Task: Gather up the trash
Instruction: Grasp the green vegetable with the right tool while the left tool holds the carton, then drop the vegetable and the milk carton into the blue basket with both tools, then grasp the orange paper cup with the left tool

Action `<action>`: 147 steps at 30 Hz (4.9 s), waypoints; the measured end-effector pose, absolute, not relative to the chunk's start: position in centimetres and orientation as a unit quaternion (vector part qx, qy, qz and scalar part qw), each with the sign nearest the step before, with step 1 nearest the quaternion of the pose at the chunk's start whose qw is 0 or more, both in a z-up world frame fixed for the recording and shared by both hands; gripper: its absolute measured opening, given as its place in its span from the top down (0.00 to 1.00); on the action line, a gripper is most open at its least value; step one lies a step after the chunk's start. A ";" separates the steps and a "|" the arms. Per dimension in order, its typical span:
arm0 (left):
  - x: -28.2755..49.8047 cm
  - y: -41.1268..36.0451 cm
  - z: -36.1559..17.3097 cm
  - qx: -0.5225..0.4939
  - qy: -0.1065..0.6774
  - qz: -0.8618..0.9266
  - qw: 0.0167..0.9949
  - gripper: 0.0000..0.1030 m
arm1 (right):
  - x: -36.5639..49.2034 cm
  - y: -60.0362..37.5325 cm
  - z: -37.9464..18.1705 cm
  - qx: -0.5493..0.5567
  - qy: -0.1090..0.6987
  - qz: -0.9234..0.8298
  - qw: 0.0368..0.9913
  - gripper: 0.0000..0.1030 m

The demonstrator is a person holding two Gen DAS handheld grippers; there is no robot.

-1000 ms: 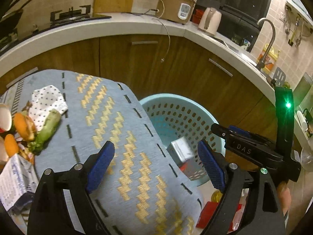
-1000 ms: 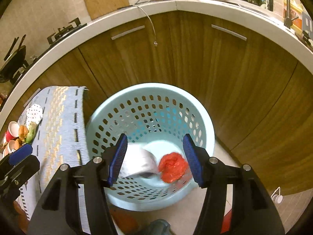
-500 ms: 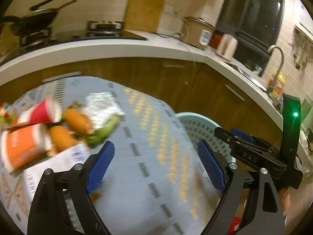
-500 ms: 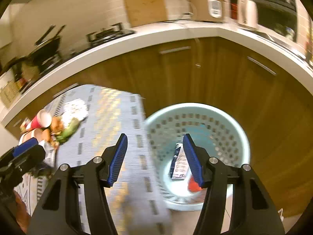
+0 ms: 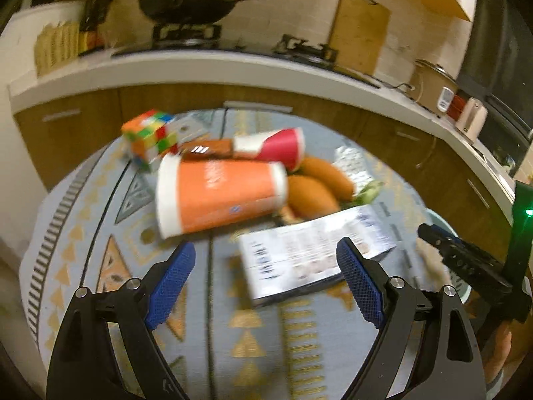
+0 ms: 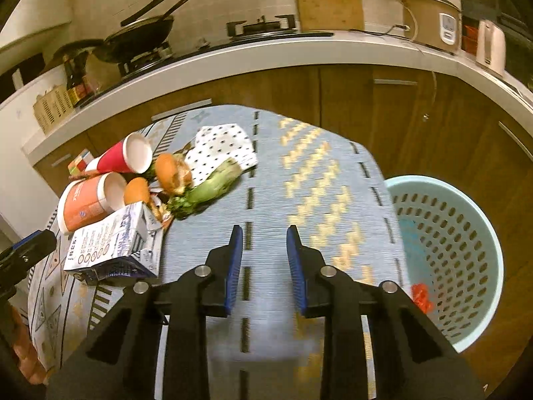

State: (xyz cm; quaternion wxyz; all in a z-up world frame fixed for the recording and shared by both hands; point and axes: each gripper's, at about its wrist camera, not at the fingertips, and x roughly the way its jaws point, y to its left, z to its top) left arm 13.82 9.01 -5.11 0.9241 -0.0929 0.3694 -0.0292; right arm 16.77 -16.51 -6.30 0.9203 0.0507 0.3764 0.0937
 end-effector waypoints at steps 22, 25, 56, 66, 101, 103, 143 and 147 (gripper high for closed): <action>10.2 3.7 -6.4 -0.099 0.417 -0.275 0.861 0.19 | 17.9 -18.4 -6.3 0.062 0.386 0.076 0.917 0.77; 10.7 4.1 -5.5 -0.068 0.423 -0.287 0.857 0.19 | 18.0 -18.3 -5.8 0.056 0.383 0.085 0.918 0.77; 14.0 6.7 -4.8 -0.034 0.403 -0.138 0.904 0.48 | 27.5 -12.2 -7.6 0.112 0.467 0.146 0.865 0.57; 13.5 7.4 -4.9 -0.054 0.395 -0.139 0.907 0.48 | 26.7 -13.1 -7.8 0.133 0.456 0.123 0.872 0.78; 16.0 -9.4 -0.5 -0.005 0.347 -0.244 0.905 0.48 | 15.9 -30.9 1.5 0.128 0.308 -0.006 0.943 0.81; 16.1 -10.8 -0.7 -0.002 0.350 -0.253 0.902 0.48 | 15.6 -32.1 1.2 0.131 0.308 -0.017 0.942 0.81; 18.6 -17.0 -5.6 -0.004 0.396 -0.284 0.873 0.30 | 15.6 -38.2 -7.3 0.162 0.400 -0.070 0.900 0.68; 18.0 -15.5 -4.6 -0.010 0.383 -0.272 0.883 0.30 | 15.8 -36.8 -6.3 0.156 0.392 -0.053 0.905 0.68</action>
